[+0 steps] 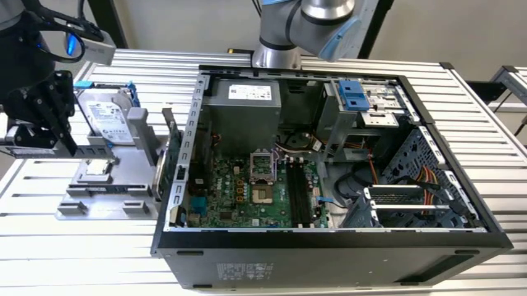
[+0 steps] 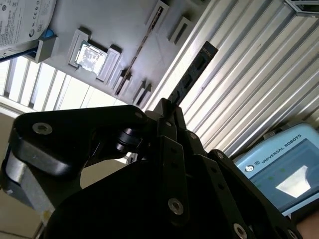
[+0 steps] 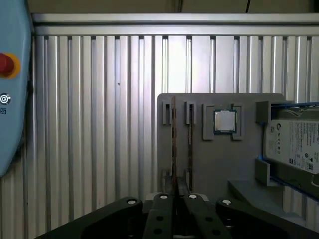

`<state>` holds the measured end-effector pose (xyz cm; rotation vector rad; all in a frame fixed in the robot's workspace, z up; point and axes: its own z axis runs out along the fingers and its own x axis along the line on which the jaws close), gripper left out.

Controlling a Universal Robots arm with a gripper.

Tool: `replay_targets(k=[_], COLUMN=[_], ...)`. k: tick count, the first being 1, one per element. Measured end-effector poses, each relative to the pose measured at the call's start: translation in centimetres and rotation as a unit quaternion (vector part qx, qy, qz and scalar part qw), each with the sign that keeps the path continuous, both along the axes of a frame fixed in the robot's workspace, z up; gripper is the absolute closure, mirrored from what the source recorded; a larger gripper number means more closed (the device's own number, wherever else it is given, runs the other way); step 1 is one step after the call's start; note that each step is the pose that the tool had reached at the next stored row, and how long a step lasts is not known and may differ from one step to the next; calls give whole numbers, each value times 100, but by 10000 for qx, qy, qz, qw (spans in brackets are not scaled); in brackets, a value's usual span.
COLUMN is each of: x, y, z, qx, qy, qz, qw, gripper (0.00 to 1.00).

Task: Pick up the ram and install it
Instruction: 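Pick up the ram and move it above insertion slot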

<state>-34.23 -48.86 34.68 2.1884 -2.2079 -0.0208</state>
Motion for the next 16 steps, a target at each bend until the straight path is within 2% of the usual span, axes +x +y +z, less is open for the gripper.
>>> replay_targets(k=[16], x=[-1], y=[0], z=[223], qx=[0], qy=[0], qz=[-1], qw=[10000], gripper=[100])
